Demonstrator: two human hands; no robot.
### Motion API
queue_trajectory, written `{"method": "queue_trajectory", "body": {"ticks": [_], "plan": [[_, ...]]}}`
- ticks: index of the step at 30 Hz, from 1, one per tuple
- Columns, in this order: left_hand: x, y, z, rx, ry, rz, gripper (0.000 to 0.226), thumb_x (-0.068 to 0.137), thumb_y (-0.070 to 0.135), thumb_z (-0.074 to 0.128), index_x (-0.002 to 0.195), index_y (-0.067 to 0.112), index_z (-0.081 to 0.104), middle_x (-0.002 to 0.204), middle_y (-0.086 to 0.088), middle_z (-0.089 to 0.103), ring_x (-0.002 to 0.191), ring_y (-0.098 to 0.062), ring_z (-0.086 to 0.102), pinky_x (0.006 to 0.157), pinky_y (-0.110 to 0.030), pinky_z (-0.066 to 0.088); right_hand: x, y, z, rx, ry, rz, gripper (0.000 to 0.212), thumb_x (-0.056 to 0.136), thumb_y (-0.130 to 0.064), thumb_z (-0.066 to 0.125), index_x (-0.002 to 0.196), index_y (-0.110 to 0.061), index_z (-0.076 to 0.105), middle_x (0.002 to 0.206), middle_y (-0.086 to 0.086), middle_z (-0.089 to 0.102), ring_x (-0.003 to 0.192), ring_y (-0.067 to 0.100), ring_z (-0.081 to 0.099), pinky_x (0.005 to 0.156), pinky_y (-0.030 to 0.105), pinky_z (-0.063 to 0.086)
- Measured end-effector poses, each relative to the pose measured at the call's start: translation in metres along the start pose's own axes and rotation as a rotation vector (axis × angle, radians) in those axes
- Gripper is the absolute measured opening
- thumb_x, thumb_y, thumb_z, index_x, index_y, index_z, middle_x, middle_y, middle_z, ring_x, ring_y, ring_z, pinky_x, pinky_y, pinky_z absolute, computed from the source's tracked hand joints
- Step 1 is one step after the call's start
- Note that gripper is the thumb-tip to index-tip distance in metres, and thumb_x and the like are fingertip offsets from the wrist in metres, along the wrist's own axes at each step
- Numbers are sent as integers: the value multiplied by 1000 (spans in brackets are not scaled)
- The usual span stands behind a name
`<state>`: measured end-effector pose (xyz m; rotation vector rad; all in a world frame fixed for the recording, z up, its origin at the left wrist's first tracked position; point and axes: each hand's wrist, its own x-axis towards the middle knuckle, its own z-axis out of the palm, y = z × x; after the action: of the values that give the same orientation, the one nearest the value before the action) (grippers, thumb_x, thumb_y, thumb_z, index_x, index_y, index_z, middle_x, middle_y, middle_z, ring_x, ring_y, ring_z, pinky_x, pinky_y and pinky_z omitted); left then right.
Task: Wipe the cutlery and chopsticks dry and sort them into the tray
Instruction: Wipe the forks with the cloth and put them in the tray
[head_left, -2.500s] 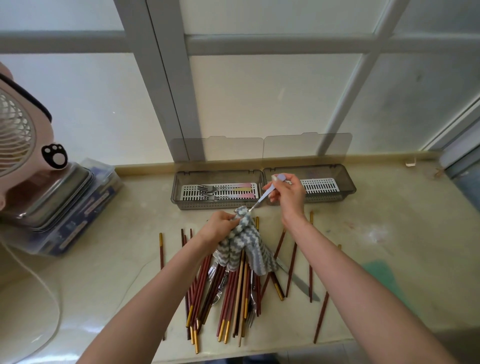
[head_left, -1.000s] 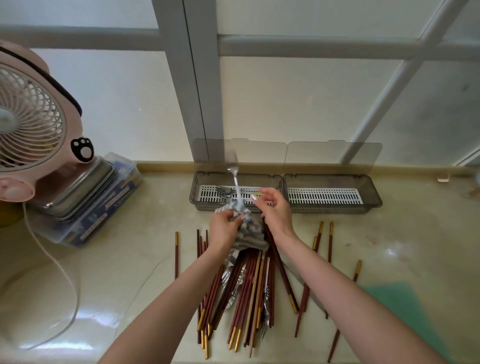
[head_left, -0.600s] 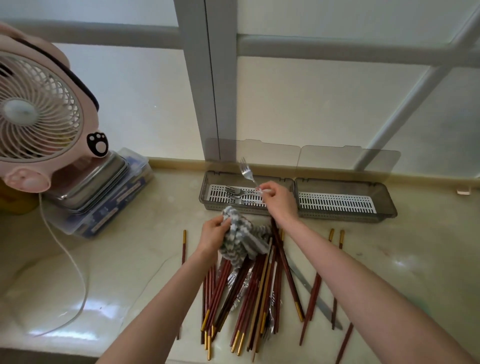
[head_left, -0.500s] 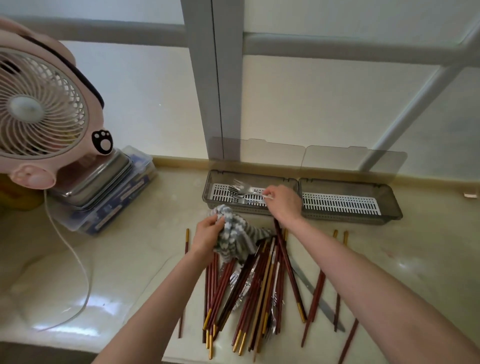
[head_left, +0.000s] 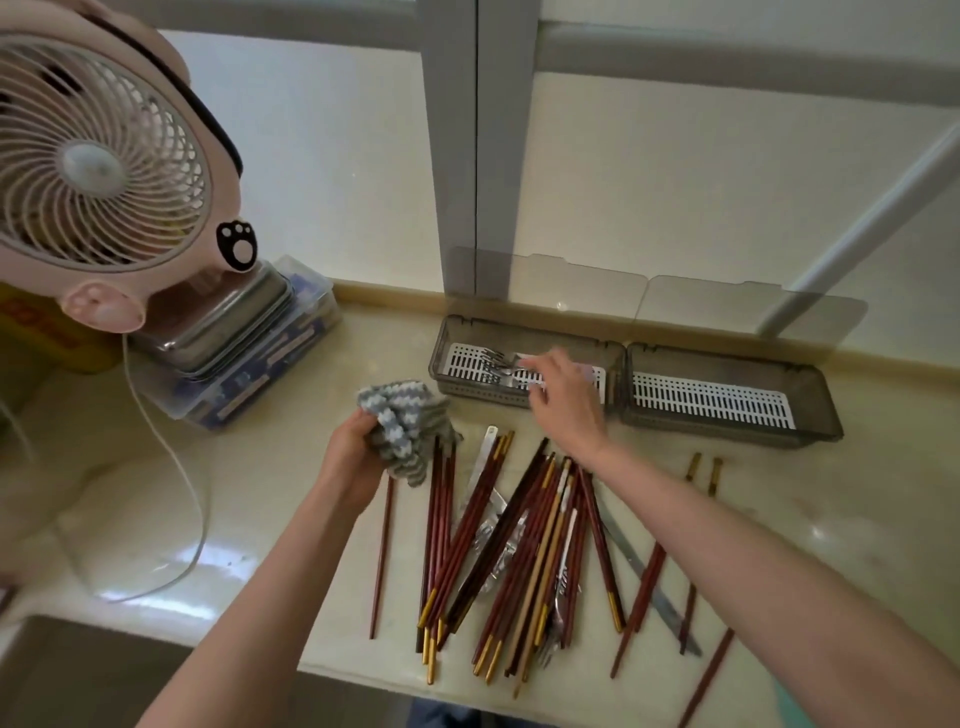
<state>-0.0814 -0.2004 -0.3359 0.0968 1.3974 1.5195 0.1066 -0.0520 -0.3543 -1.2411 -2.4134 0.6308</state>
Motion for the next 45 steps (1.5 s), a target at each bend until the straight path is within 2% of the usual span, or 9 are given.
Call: {"method": "queue_trajectory", "body": {"ticks": [7,10,14,18,25,31,37,40,45], "plan": [[-6,-8,-8,-113,23,-39,30,98,14,29,96,8,59,75,-3,73,89,-21,60,81,-33,46,-71,-7,37,-91,-571,-178,18,87,-17,56,99,-24,68,96,-7,61,96,11,49,92,30,43],[-10,-10,-5,-96,11,-32,31,99,13,28,95,9,59,72,-1,73,87,-20,60,76,-32,47,-76,-1,38,-143,-587,-161,16,86,-20,58,98,-24,68,98,-4,63,100,16,51,105,34,35],[-10,-16,-1,-76,-26,-33,29,99,15,31,99,8,58,79,-4,73,87,-21,61,74,-33,48,-76,3,31,-157,-575,-152,20,86,-15,57,101,-23,68,100,-5,63,101,16,49,103,37,37],[-10,-22,4,-30,-110,-21,29,97,11,34,121,6,50,110,-14,62,96,-25,60,81,-36,48,-75,1,27,-233,-606,-170,24,87,-11,56,103,-24,68,110,0,58,113,19,44,106,37,32],[-15,-32,16,58,-175,-93,25,96,13,41,118,8,52,111,-15,62,98,-28,60,80,-36,49,-73,-6,27,-416,-688,-259,21,84,-10,59,102,-18,68,111,7,56,114,23,45,99,36,31],[-13,-31,16,191,-87,-52,13,93,8,49,101,6,59,98,-11,63,91,-25,58,74,-33,49,-79,5,18,-155,-534,-164,8,88,-16,59,91,-22,64,97,-10,47,108,14,43,103,30,31],[-11,-27,22,168,-107,-76,12,94,11,47,100,6,57,95,-13,65,84,-25,62,77,-37,50,-62,-20,-9,759,-89,256,9,88,-8,60,87,-16,57,83,3,67,78,13,67,76,23,54],[-15,-26,34,180,-123,-61,16,94,13,48,106,5,54,93,-10,65,79,-21,63,67,-31,53,-57,-42,-15,810,3,254,9,88,-4,60,83,-11,56,80,7,62,61,12,62,54,18,50],[-24,-27,55,198,-128,-23,14,90,14,56,103,8,59,84,-7,69,65,-13,68,54,-22,52,-57,-57,3,632,26,279,12,84,2,62,86,-9,67,88,-2,66,82,10,62,70,19,52]]}}
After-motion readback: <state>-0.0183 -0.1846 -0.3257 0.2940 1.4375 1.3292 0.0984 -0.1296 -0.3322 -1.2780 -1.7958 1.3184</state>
